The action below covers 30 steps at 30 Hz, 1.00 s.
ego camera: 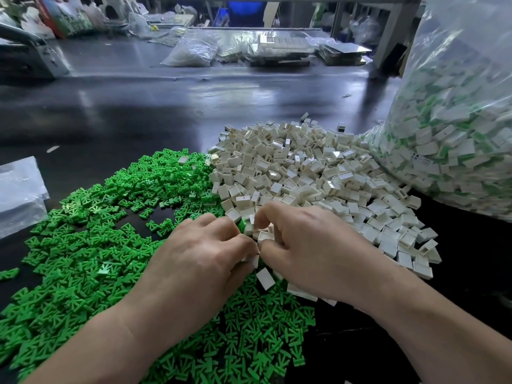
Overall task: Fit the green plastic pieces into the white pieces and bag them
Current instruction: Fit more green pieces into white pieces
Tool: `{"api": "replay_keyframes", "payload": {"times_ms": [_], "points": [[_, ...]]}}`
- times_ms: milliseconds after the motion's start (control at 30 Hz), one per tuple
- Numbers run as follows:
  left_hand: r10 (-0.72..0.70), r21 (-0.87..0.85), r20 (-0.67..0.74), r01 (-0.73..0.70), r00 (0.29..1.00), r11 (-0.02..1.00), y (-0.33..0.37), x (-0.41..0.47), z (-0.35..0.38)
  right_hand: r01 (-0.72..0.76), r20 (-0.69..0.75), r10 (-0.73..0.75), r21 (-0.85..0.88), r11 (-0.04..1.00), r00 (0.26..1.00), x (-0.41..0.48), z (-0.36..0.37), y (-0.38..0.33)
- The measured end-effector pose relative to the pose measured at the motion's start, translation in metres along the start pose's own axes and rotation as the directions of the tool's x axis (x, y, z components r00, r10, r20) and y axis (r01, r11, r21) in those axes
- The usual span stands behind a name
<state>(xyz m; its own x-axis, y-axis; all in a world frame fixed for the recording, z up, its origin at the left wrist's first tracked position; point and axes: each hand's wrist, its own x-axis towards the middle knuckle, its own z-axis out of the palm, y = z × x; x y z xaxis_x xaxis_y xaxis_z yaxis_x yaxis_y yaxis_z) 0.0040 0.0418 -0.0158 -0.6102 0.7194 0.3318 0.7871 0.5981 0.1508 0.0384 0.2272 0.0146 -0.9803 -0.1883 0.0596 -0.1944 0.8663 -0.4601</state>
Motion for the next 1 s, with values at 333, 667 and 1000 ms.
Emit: {"api": "replay_keyframes", "payload": {"times_ms": [333,667,1000], "points": [[-0.032,-0.026,-0.002,0.032,0.999,0.999,-0.001,0.000,0.000,0.020,-0.022,-0.020,-0.005,1.000,1.000,0.000,0.003,0.004],[-0.470,-0.760,0.009,0.312,0.883,0.571,0.001,-0.004,-0.012,0.173,-0.061,-0.166,0.517,0.838,0.984,0.002,0.003,0.006],[-0.421,-0.961,0.170,0.244,0.891,0.128,0.004,-0.002,-0.011,0.396,-0.192,-0.347,0.442,0.805,0.918,0.004,0.007,-0.002]]}}
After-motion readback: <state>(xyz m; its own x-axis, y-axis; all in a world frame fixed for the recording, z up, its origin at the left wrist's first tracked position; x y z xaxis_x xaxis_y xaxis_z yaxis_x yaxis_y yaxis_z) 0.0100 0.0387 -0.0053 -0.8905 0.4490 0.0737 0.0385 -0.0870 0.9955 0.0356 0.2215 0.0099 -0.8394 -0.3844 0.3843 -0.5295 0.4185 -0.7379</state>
